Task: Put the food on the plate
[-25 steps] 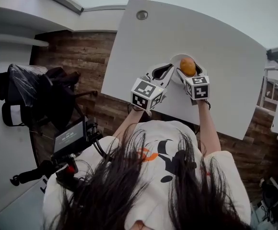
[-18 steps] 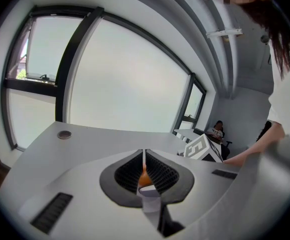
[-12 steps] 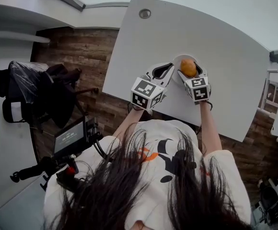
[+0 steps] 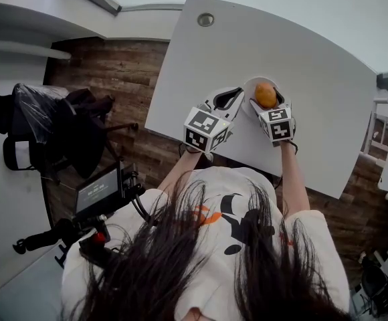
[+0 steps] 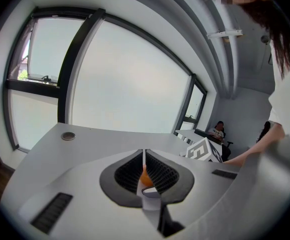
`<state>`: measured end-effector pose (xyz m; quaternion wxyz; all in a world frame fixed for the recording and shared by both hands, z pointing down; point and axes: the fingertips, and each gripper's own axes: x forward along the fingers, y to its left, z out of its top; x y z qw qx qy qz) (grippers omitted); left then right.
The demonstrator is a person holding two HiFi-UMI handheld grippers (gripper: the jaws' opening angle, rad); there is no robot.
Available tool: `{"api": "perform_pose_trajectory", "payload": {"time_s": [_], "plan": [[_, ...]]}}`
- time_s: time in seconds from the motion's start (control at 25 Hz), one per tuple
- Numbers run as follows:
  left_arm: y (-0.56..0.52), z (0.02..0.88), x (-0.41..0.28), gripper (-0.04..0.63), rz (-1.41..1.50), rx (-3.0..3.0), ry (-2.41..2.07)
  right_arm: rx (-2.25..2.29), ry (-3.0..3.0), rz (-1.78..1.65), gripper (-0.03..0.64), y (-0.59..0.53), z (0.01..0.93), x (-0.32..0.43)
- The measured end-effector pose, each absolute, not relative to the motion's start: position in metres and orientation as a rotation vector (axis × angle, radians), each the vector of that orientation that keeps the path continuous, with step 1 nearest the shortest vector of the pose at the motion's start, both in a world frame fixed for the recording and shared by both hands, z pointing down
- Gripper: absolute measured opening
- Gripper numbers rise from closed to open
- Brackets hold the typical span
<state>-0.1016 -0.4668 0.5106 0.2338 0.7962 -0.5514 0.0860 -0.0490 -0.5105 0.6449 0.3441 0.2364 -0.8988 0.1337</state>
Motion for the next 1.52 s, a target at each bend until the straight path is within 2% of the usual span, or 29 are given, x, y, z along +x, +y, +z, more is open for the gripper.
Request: {"api": "perform_pose_trajectory", "payload": {"time_s": [0.48,0.76,1.08,1.52], "plan": [[-0.461,0.510,-0.108,0.006,0.230,2.181,-1.536,0.720,-2.324,0.467,0.374,-0.508,0.635,-0.040],[-0.423,0.489,-0.100,0.006,0.201,2.220,-1.541,0.881,-2.358,0.428,0.373,-0.482,0.581,-0.022],[-0.402,0.477,-0.087,0.005,0.191,2.269,-1.514,1.037,-2.535,0.691,0.373,-0.461,0.517,-0.009],[-0.387,0.473,-0.083,0.006,0.156,2.344,-1.472,1.084,-2.603,0.701,0.370,-0.427,0.492,-0.021]]}}
